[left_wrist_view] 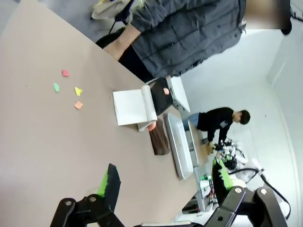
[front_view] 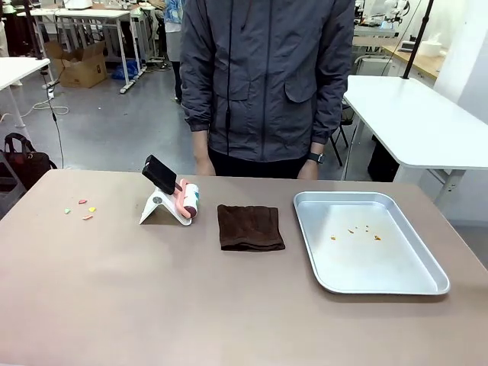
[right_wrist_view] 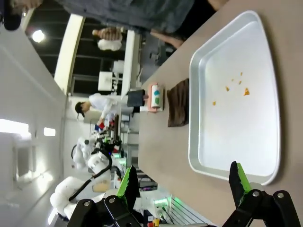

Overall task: Clean the surface of the table.
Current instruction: Hold the Lint Roller with your left hand and the towel with your right hand.

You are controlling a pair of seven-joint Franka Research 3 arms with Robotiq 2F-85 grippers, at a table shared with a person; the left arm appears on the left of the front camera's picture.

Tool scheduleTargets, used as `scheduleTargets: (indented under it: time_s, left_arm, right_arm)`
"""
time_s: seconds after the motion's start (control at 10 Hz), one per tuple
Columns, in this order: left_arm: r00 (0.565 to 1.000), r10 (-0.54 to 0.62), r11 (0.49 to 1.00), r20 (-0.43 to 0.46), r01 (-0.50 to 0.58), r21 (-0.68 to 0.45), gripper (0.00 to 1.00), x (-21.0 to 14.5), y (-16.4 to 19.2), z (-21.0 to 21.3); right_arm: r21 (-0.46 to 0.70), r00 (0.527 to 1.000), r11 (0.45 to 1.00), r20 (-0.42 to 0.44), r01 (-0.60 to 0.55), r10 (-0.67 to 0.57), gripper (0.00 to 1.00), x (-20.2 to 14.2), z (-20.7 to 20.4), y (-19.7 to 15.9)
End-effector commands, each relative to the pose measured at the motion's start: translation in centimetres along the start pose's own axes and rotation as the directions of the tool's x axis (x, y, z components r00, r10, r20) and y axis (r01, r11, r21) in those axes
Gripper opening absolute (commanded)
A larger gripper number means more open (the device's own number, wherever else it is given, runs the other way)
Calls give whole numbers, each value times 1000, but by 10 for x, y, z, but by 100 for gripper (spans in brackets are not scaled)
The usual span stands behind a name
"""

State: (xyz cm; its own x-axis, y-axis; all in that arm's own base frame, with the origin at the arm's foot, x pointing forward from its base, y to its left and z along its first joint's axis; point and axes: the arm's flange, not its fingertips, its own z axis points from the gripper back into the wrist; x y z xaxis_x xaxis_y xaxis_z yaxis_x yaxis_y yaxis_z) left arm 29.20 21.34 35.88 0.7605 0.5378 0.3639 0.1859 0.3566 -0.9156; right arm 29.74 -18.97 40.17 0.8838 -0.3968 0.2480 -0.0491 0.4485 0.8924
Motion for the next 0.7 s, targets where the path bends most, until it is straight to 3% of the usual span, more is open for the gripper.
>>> scheduleTargets:
  time_s: [0.0, 0.1, 0.6]
  left_arm:
    - [999, -11, 1000, 44, 11, -9, 100, -23, -14, -25]
    - [1000, 0, 1000, 0, 0, 0, 100, 0, 0, 0]
    - [1000, 0, 1000, 0, 0, 0, 100, 0, 0, 0]
  right_arm:
    - [-52, 996, 999, 86, 11, -7, 100, -50, -37, -3]
    - [0, 1000, 1000, 0, 0, 0, 100, 0, 0, 0]
    - [-12, 1000, 1000, -2, 20, -20, 100, 1, -4, -3]
